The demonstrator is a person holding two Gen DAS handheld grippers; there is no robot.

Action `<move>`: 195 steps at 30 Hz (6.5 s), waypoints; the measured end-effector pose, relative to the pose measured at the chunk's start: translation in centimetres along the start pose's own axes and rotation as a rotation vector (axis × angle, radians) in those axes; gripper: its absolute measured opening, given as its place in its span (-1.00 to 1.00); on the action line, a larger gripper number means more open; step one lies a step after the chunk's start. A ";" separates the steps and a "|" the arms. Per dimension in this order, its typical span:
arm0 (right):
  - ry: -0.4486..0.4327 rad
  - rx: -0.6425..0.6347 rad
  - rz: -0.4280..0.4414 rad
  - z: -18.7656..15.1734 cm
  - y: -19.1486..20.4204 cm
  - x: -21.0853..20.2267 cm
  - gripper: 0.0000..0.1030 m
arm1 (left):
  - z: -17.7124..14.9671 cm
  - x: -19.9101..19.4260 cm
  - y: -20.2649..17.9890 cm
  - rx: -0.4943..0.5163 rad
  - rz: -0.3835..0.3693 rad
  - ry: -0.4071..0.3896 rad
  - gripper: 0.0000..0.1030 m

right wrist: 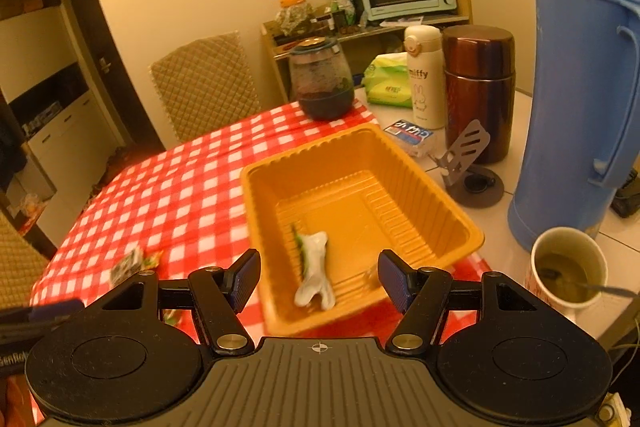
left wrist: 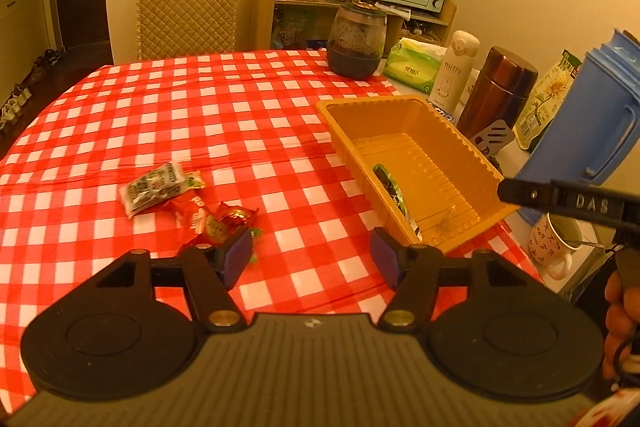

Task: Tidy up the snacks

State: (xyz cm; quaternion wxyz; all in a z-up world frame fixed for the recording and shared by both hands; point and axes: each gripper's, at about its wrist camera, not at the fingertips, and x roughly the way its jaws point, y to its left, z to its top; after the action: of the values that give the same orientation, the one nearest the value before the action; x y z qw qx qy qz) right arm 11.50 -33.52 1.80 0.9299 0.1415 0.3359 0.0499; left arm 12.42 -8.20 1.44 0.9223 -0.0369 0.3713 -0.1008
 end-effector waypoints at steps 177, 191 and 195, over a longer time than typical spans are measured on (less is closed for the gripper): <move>0.058 -0.232 0.096 -8.8 11.9 0.5 -0.57 | -6.5 -3.9 5.7 0.051 0.081 0.005 -0.64; 0.030 -0.188 0.051 -7.6 9.1 -0.6 -0.57 | -5.3 -3.2 2.8 0.075 0.022 0.002 -0.64; 0.017 -0.167 0.027 -7.0 7.7 -1.0 -0.57 | -4.7 -2.5 1.5 0.090 -0.006 0.003 -0.64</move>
State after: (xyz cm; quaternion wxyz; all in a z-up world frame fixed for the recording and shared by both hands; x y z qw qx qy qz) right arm 6.30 -24.75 -0.48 0.9347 0.0676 0.3367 0.0915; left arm 7.59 -6.20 -0.48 0.9221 0.0038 0.3677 -0.1204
